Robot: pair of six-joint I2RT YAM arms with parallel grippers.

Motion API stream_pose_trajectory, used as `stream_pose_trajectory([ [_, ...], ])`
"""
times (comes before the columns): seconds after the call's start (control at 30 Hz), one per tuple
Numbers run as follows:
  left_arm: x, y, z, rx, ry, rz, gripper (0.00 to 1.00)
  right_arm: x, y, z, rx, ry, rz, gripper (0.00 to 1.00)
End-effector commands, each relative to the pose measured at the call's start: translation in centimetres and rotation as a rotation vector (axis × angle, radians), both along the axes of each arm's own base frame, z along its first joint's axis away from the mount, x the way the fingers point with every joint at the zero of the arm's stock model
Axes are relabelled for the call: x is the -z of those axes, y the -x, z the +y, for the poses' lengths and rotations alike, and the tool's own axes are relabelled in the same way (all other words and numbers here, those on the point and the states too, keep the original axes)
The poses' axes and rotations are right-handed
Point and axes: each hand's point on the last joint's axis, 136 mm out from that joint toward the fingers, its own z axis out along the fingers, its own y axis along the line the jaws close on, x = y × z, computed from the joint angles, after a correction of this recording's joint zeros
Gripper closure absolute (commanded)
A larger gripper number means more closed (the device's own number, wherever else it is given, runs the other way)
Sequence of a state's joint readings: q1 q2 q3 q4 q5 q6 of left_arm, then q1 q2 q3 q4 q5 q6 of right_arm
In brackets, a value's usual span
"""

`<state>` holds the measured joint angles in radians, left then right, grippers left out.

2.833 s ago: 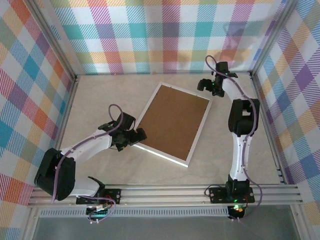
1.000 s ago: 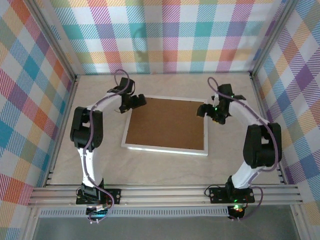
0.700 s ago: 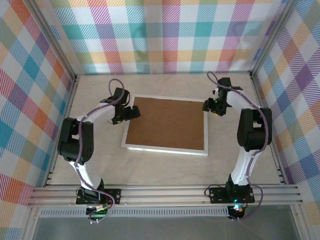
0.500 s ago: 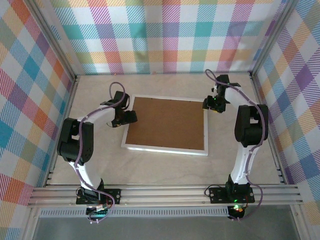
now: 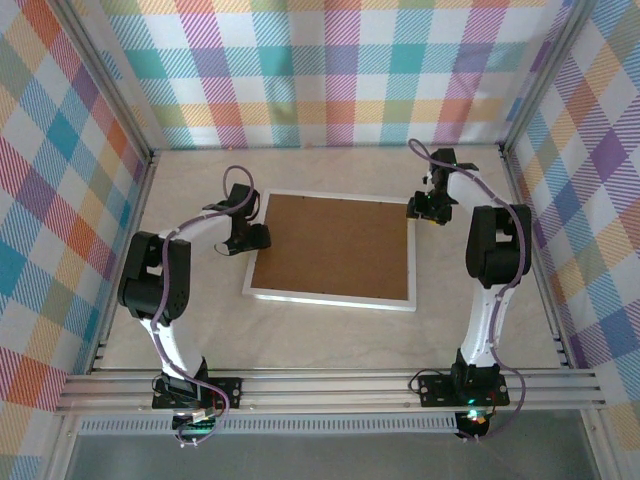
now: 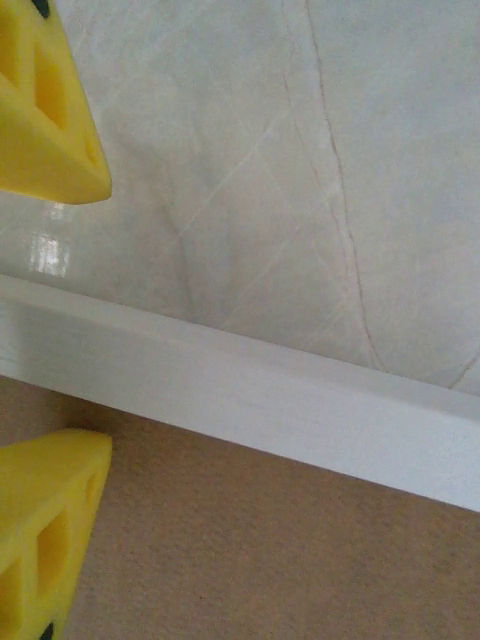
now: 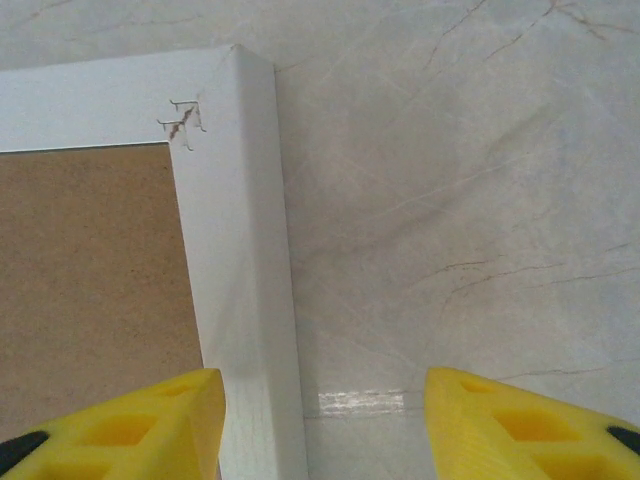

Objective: Put the photo into the frame

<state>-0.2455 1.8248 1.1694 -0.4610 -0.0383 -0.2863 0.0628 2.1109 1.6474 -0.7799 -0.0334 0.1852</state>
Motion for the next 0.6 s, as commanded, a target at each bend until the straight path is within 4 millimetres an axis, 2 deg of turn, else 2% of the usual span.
stream_pose_trajectory([
  [0.0,0.95,-0.16,0.40,0.017,-0.016,0.025,0.38,0.06,0.01,0.40,-0.015,-0.005,0.009,0.45],
  [0.07,1.19,-0.14,0.56,0.014,-0.025,0.030,0.40,0.10,0.15,0.32,-0.017,0.001,0.011,0.45],
  [0.27,1.12,0.06,0.70,0.022,-0.035,0.033,0.57,-0.08,0.40,0.05,-0.026,0.015,0.016,0.45],
  [0.37,0.90,0.17,0.51,0.038,-0.027,0.030,0.62,0.02,0.41,-0.14,-0.024,0.027,0.020,0.45],
  [0.57,0.90,0.49,0.04,0.059,-0.015,0.034,0.65,0.67,0.42,0.10,-0.023,0.018,0.036,0.45],
])
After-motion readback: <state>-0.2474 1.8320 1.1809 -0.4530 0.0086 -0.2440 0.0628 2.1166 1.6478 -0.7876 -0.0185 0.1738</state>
